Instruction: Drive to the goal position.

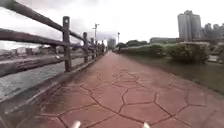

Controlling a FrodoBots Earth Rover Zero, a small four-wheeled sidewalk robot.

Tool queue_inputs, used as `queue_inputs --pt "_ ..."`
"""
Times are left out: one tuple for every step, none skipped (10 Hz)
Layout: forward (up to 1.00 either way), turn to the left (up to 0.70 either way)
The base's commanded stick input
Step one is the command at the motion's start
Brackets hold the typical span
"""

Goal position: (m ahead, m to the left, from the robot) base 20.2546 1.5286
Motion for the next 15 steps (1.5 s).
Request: queue_inputs --pt "0.7 0.0" --pt "0.7 0.0" --pt "0.7 0.0" --pt "0.7 0.0" --pt "0.7 0.0" --pt "0.7 0.0" --pt "0.7 0.0" --pt "0.7 0.0" --pt "0.7 0.0" --pt "0.7 0.0" --pt "0.7 0.0" --pt "0.7 0.0" --pt "0.7 0.0" --pt "0.7 0.0" --pt "0.7 0.0"
